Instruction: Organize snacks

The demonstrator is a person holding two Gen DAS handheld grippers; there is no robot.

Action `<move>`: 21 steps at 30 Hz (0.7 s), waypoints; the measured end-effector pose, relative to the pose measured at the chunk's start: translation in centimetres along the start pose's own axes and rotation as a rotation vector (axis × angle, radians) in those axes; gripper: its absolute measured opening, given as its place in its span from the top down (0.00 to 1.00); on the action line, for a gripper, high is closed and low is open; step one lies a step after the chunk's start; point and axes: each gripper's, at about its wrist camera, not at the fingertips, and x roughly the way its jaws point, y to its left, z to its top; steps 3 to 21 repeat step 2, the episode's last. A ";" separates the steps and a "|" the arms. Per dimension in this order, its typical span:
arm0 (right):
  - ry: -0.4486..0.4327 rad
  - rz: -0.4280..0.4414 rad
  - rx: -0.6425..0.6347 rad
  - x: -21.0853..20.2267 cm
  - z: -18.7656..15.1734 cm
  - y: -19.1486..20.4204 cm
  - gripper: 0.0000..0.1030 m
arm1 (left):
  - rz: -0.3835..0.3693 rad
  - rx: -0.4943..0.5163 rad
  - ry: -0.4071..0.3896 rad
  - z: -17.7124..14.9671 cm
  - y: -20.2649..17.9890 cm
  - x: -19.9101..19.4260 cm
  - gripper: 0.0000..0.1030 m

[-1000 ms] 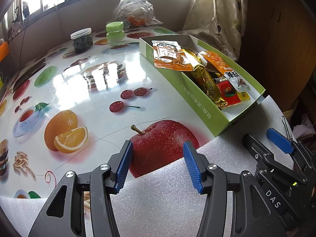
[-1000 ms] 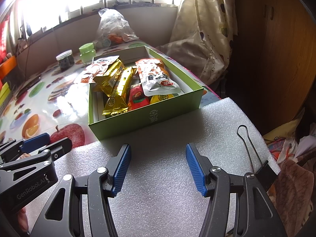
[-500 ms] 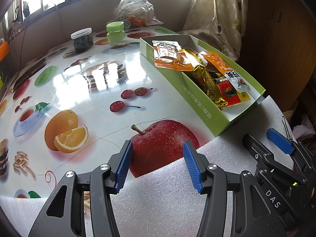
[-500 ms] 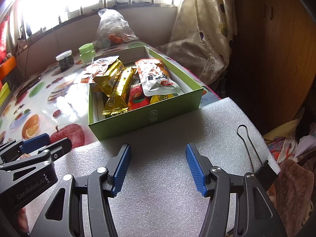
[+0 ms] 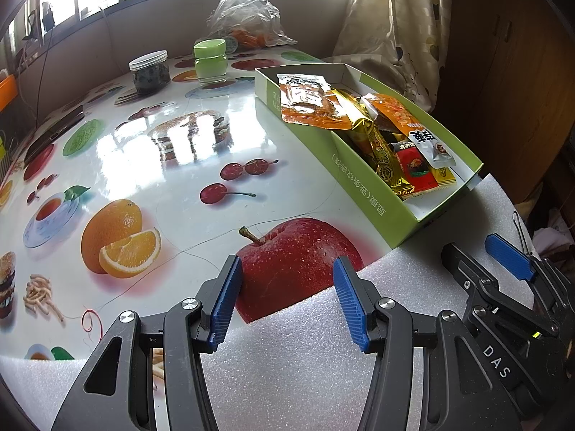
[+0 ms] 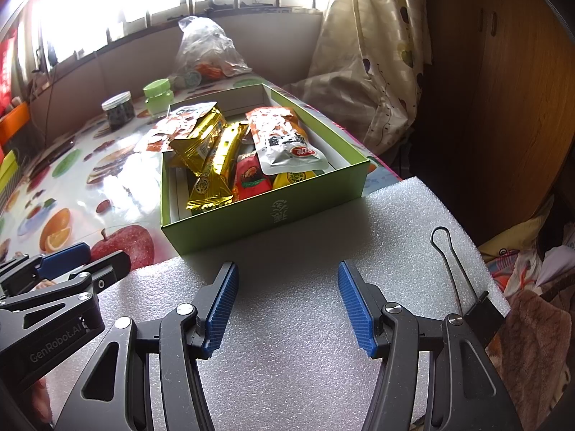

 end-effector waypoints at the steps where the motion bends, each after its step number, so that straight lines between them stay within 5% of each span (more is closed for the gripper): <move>1: 0.000 0.000 0.000 0.0 0.0 0.0 0.44 | 0.000 0.001 0.000 0.0 0.0 0.0 0.48; 21: 0.000 0.000 0.000 0.0 0.0 0.0 0.44 | 0.001 0.000 0.000 0.0 0.0 0.0 0.48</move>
